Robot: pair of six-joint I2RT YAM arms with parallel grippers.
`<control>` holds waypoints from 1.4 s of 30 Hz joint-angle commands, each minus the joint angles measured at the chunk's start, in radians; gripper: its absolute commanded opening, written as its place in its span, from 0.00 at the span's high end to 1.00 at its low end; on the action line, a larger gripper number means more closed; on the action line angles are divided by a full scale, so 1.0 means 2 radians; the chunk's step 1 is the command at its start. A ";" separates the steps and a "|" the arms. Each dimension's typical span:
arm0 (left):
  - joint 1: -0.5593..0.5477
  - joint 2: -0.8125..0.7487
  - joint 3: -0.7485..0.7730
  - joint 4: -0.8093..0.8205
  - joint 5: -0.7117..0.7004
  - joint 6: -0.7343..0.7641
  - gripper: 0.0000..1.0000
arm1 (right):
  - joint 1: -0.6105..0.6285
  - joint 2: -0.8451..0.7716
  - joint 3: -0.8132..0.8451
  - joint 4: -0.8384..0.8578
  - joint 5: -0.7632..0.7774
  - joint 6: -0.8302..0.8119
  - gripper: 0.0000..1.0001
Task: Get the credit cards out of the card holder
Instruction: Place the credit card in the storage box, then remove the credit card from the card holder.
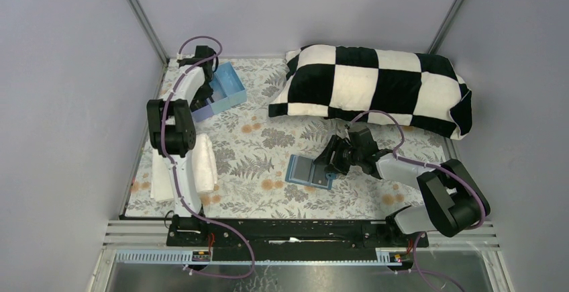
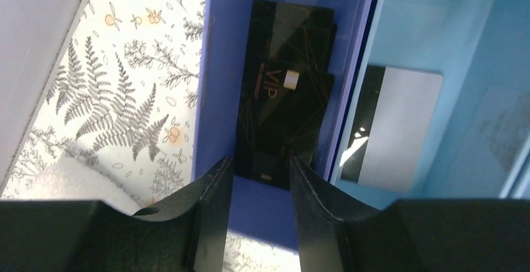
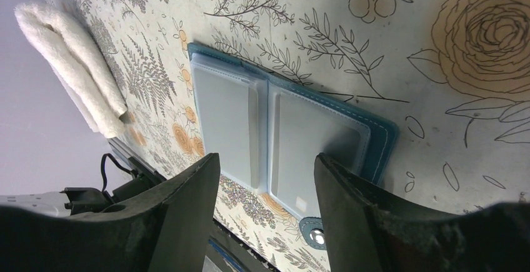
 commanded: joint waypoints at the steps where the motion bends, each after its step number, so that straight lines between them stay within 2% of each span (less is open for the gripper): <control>1: -0.013 -0.108 -0.034 0.056 0.027 0.023 0.53 | 0.004 -0.013 -0.004 0.004 0.001 -0.001 0.35; 3: -0.031 -0.147 -0.048 0.063 0.023 0.036 0.48 | 0.004 -0.015 -0.003 0.000 0.004 -0.003 0.34; 7: -0.084 -0.234 -0.089 0.065 0.042 0.040 0.47 | 0.004 -0.021 -0.005 -0.001 0.004 -0.005 0.32; 11: -0.153 -0.333 -0.187 0.094 0.121 0.040 0.48 | 0.004 -0.026 0.009 -0.015 -0.011 -0.014 0.33; 14: -0.205 -0.399 -0.275 0.135 0.222 0.022 0.47 | 0.005 -0.036 0.024 -0.020 -0.019 -0.018 0.33; 17: -0.248 -0.454 -0.376 0.210 0.313 -0.028 0.40 | 0.005 -0.039 0.037 -0.035 -0.010 -0.019 0.33; 20: -0.286 -0.485 -0.470 0.291 0.327 -0.106 0.29 | 0.005 -0.034 0.047 -0.034 -0.016 -0.014 0.33; 27: -0.359 -0.420 -0.511 0.354 0.366 -0.137 0.27 | 0.007 -0.014 0.048 -0.007 -0.024 -0.003 0.37; 33: -0.373 -0.354 -0.515 0.405 0.402 -0.147 0.26 | 0.009 -0.021 0.021 0.004 -0.037 0.006 0.39; 42: -0.385 -0.296 -0.500 0.411 0.398 -0.143 0.26 | 0.009 -0.014 0.007 0.007 -0.038 0.000 0.39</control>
